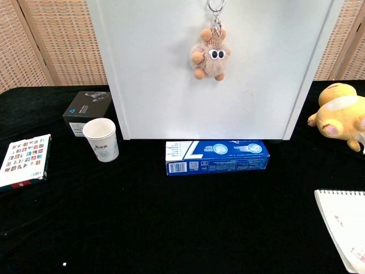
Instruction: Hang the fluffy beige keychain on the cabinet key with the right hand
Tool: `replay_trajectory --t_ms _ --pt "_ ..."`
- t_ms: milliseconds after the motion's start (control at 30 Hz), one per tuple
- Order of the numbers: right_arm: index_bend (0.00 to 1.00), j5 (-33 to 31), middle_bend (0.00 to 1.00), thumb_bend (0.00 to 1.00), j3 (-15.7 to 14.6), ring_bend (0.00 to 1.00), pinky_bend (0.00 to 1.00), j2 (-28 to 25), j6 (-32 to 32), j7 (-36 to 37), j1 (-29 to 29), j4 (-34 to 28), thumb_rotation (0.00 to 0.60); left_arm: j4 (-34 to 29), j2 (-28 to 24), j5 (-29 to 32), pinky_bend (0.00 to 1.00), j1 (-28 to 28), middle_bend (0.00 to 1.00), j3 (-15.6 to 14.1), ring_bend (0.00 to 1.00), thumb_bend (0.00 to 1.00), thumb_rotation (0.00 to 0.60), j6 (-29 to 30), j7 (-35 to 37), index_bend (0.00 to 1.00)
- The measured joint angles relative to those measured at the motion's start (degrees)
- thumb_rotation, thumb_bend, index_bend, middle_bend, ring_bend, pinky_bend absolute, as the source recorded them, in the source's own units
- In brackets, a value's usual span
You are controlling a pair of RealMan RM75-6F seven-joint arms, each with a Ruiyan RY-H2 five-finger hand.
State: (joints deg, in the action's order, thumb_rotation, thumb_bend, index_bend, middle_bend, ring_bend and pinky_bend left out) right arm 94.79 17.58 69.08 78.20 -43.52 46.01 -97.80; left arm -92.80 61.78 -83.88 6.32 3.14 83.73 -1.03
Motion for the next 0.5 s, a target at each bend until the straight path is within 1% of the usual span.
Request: replay_trajectory --t_ms 100,200,267,367,500 --pt "0.61 4.5 0.75 0.33 -2.7 0.77 0.99 -1.2 4.8 5.1 -2.9 2.5 0.6 0.0 0.1 -0.1 0.0 0.0 0.0 -0.1 0.0 0.0 0.6 0.0 -0.2 0.0" --pt "0.53 9.0 0.68 0.33 -5.2 0.72 0.91 -2.3 9.8 10.8 -5.4 7.6 0.6 0.0 0.3 -0.3 0.0 0.0 0.0 -0.2 0.0 0.0 0.6 0.1 -0.7 0.0" --pt "0.47 11.7 0.63 0.33 -6.6 0.68 0.84 -2.6 13.3 14.8 -6.9 12.2 0.6 -0.1 0.4 -0.5 0.0 -0.1 0.0 -0.3 0.0 0.0 0.6 0.2 -0.9 0.0" --pt "0.37 14.7 0.55 0.32 -8.3 0.62 0.69 -2.5 17.4 20.2 -8.9 19.4 0.6 -0.2 0.5 -0.5 0.0 -0.1 0.0 -0.3 0.0 0.0 0.6 0.4 -1.2 0.0" --pt "0.35 16.8 0.52 0.32 -10.2 0.58 0.52 -1.7 22.3 26.1 -11.4 28.6 0.6 -0.3 0.5 -0.5 0.0 -0.2 0.0 -0.2 0.0 0.0 0.6 0.5 -1.5 0.0"
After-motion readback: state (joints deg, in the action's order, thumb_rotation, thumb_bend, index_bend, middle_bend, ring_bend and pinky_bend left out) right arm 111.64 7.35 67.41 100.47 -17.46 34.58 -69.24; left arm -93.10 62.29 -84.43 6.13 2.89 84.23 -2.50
